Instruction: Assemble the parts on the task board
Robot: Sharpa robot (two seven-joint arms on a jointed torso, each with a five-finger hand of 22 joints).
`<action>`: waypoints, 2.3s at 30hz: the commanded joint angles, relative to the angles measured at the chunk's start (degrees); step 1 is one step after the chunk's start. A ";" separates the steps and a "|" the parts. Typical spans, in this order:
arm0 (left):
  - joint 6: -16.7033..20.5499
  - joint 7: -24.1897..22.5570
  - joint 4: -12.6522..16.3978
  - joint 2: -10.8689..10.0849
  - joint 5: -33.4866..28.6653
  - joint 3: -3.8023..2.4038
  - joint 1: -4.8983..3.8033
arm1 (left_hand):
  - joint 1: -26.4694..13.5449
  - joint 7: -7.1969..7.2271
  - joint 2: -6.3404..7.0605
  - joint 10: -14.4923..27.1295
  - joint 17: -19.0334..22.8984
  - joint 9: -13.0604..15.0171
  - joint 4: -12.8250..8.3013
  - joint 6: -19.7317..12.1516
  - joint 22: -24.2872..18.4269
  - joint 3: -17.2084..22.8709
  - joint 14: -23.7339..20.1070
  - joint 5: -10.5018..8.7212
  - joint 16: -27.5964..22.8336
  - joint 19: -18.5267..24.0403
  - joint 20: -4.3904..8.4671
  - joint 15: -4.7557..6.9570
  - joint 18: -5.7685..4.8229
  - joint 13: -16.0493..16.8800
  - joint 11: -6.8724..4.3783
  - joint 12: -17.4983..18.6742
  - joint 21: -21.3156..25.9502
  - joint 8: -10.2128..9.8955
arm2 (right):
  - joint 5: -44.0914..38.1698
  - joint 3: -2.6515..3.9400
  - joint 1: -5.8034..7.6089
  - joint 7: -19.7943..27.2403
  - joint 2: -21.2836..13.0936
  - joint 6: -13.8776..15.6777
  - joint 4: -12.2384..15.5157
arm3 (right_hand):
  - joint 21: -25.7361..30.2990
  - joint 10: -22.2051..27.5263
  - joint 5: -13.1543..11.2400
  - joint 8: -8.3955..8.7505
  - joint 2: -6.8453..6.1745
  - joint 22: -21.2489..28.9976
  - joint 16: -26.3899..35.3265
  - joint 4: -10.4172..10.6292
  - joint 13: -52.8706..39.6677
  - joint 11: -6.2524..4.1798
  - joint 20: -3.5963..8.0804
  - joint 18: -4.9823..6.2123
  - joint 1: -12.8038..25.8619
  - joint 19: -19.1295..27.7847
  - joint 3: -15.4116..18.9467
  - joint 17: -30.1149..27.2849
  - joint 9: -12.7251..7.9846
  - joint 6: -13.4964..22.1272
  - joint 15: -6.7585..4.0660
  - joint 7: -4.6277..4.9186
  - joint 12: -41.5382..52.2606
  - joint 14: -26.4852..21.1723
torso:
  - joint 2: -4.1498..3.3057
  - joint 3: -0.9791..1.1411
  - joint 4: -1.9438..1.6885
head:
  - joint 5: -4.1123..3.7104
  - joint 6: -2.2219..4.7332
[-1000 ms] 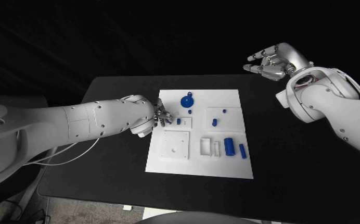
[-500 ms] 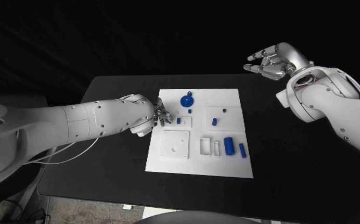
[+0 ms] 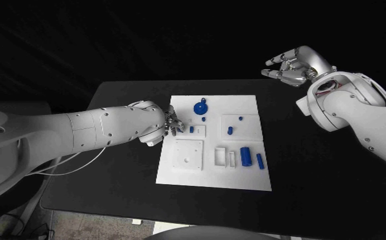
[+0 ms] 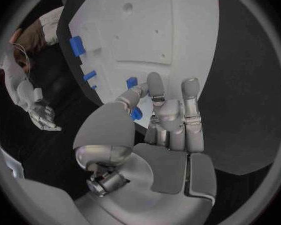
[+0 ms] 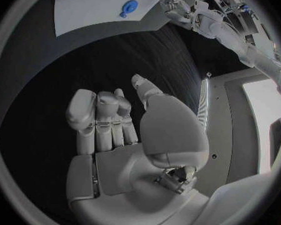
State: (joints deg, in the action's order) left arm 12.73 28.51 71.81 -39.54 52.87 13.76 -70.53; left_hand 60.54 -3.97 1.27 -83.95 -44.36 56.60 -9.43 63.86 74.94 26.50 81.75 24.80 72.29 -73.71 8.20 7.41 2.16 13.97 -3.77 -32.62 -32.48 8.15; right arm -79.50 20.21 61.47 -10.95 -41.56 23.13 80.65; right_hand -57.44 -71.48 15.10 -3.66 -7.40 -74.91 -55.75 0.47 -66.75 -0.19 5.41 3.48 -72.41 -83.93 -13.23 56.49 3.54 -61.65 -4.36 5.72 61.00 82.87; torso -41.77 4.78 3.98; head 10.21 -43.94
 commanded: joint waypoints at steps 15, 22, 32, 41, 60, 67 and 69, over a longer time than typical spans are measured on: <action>-2.32 0.14 -0.27 0.06 0.21 0.10 0.21 | 0.17 4.73 -0.51 -2.79 0.15 0.17 -1.12 4.78 0.92 1.43 0.28 0.34 0.25 0.13 -0.12 0.11 0.74 -0.13 -0.33 -0.13 -0.31 0.39 | -0.02 0.02 -0.09 0.26 -0.04 -0.67 -0.03 | 0.31 0.10 0.16 0.12 -0.03 -7.49 0.34 0.09 -0.03 0.01 -0.16 0.69 0.03 -1.66 -0.32 -0.02 0.03 -0.08 0.13 0.00 -0.26 -0.05 | -0.01 -0.01 -0.02 | 0.02 0.05; -2.99 0.16 -0.61 0.09 0.21 0.10 0.21 | 0.22 4.73 -0.47 -2.77 0.17 0.23 -1.24 4.79 0.92 1.49 0.28 0.41 0.29 0.18 -0.16 0.07 0.76 -0.15 -0.35 -0.13 -0.30 0.47 | -0.02 0.02 -0.09 0.23 -0.05 -0.68 -0.05 | 0.27 0.07 0.11 0.13 -0.02 -7.50 0.30 0.03 -0.06 0.01 -0.15 0.68 -0.02 -1.68 -0.38 0.02 0.03 -0.08 0.13 0.00 -0.21 -0.04 | -0.01 0.02 0.07 | 0.09 0.07; -3.88 -0.03 -1.01 0.23 0.00 0.07 0.21 | 0.29 4.74 -0.47 -2.77 0.20 0.37 -1.22 4.75 0.92 1.52 0.28 0.46 0.28 0.19 -0.19 0.05 0.77 -0.18 -0.36 -0.08 -0.28 0.58 | -0.02 0.02 -0.12 0.25 0.00 -0.69 -0.11 | 0.27 0.07 0.11 0.13 -0.02 -7.50 0.30 0.03 -0.06 0.01 -0.15 0.68 -0.02 -1.68 -0.38 0.02 0.03 -0.08 0.13 0.00 -0.21 -0.04 | -0.03 -0.01 0.07 | 0.03 0.16; -5.33 -0.44 -2.10 0.81 -0.56 0.04 0.20 | 0.32 4.74 -0.50 -2.77 0.25 0.57 -1.19 4.67 0.91 1.58 0.27 0.51 0.27 0.21 -0.21 0.04 0.79 -0.19 -0.37 -0.04 -0.26 0.70 | -0.02 0.02 -0.17 0.27 0.08 -0.75 -0.24 | 0.27 0.07 0.11 0.13 -0.02 -7.50 0.30 0.03 -0.06 0.01 -0.15 0.68 -0.02 -1.68 -0.38 0.02 0.03 -0.08 0.13 0.00 -0.21 -0.04 | -0.06 -0.04 0.05 | -0.07 0.11; -8.23 -0.84 -2.77 1.07 -0.82 0.01 0.07 | 0.40 4.74 -0.43 -2.76 0.50 1.23 -1.23 4.40 0.92 1.84 0.23 1.10 0.14 0.28 -0.21 0.02 0.77 -0.20 -0.39 0.14 -0.16 1.13 | -0.02 0.02 -0.25 0.25 0.29 -0.86 -0.59 | 0.26 0.06 0.09 0.13 -0.02 -7.51 0.28 -0.08 -0.08 0.01 -0.16 0.68 -0.07 -1.69 -0.40 0.05 0.03 -0.08 0.13 0.00 -0.19 -0.03 | -0.01 0.01 0.09 | -0.09 0.09; -9.12 -1.00 -2.69 1.13 -0.79 0.01 0.00 | 0.40 4.72 -0.35 -2.76 0.50 1.38 -1.31 4.33 0.94 2.02 0.23 1.31 0.13 0.30 -0.21 0.02 0.78 -0.20 -0.39 0.20 -0.18 1.23 | -0.02 0.02 -0.28 0.26 0.36 -0.93 -0.70 | 0.26 0.06 0.09 0.13 -0.02 -7.51 0.28 -0.08 -0.08 0.01 -0.16 0.68 -0.07 -1.69 -0.40 0.05 0.03 -0.08 0.13 0.00 -0.19 -0.03 | 0.00 0.02 0.08 | -0.15 0.07; -9.27 -0.98 -2.44 0.98 -0.78 0.01 -0.09 | 0.41 4.72 -0.35 -2.75 0.49 1.41 -1.34 4.35 0.94 2.08 0.23 1.40 0.13 0.30 -0.20 0.02 0.78 -0.20 -0.39 0.21 -0.18 1.26 | -0.02 0.02 -0.29 0.25 0.33 -0.94 -0.71 | 0.26 0.06 0.09 0.13 -0.02 -7.51 0.28 -0.08 -0.08 0.01 -0.16 0.68 -0.07 -1.69 -0.40 0.05 0.03 -0.08 0.13 0.00 -0.19 -0.03 | 0.02 0.03 0.05 | -0.14 0.02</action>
State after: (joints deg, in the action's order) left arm 6.42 27.02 69.07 -38.58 52.35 13.42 -71.05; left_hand 60.55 -3.70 1.27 -83.95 -43.89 57.95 -9.28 63.92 74.95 26.86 81.89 25.91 72.29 -73.71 8.20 7.36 2.16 13.84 -3.77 -32.61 -32.48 9.25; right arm -79.48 20.22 61.22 -10.97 -41.26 22.88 79.92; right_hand -57.44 -71.48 15.09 -3.66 -7.40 -74.94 -55.76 0.47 -66.75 -0.19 5.41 3.48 -72.41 -83.93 -13.23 56.49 3.54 -61.65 -4.36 5.72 61.00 82.87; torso -41.76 4.81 4.04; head 10.07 -43.85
